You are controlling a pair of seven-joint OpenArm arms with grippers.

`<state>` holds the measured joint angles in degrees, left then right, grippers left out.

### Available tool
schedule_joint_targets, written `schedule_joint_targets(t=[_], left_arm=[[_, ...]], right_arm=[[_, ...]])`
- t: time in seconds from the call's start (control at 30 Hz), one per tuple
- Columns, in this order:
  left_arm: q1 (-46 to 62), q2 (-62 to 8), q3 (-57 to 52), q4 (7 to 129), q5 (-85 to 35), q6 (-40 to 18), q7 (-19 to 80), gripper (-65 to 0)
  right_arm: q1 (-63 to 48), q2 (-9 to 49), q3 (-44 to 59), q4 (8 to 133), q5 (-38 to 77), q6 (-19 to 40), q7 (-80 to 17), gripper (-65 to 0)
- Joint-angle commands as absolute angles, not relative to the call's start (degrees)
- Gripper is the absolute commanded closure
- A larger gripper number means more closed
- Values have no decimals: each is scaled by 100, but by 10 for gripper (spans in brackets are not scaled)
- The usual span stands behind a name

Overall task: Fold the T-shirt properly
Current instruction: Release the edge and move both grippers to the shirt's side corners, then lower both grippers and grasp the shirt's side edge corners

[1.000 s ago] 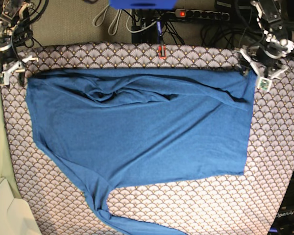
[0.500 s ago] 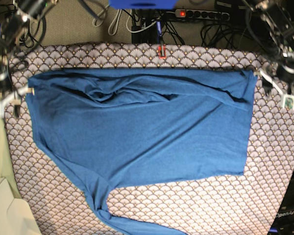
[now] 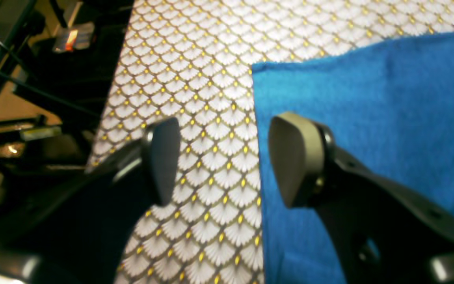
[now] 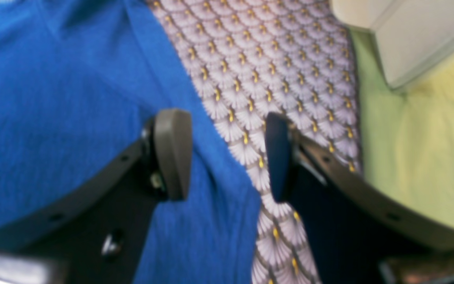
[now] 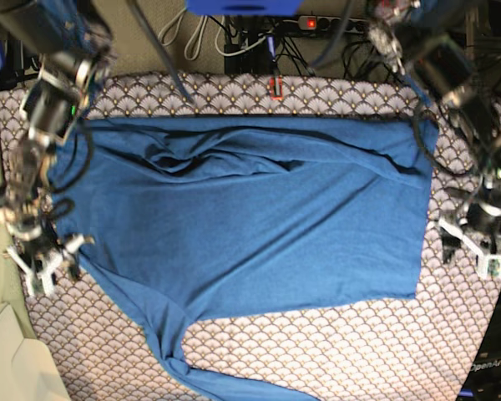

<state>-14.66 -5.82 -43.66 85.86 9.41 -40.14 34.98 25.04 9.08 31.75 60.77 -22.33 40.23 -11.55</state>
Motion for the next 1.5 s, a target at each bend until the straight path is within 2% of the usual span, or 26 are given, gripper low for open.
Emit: schedule_joint_targets(t=[0.0,0.2,0.3,0.5,0.67,0.8,0.93,1.1,1.27,1.47], left_arm=[[-1719,-699,-4356,8497,866,-4000,3336,-412],[-2290,-804,-4356,7248,1165,-4000,2466,-518],[-2519,-796,-4356,6668,1402,-3679,1956,-530],[-3134,-1033,-4356,5024,1666,-3582,1235,-530],[-3679,-1253,-4356,3741,1666,-3574,567,-530],[-3987,-1358,-4356,2985,1675,-3556,101,-530],[-4163,-1358,-4356,2448,1675,-2809,-277,-530],[-4391,-1367,-4347,1833,1675,-2563,-769,-530],[-4426,-1464,-4347,1560,1675,-2545,-796,-530],[-4312,-1481,-4356,1226,1675,-2097,-813,-530]], right_arm=[[2862,1024,3169,5903,-2264,4000,-1007,-312],[4101,1191,3169,4207,-2413,4000,-927,-311],[4453,1244,3160,3512,-2422,4000,-426,-311],[4602,1367,2519,2580,-2422,4000,558,-312],[4585,1420,2475,2202,-2413,3960,892,-312],[4549,1596,2475,2000,-2404,3275,1103,-312],[4374,1719,2475,1965,-2396,2905,1138,-312],[4163,1727,2475,1974,-2396,2914,1138,-312],[3908,1754,2475,1982,-2396,2923,1138,-312],[3846,1807,2484,1982,-2396,2923,1147,-312]])
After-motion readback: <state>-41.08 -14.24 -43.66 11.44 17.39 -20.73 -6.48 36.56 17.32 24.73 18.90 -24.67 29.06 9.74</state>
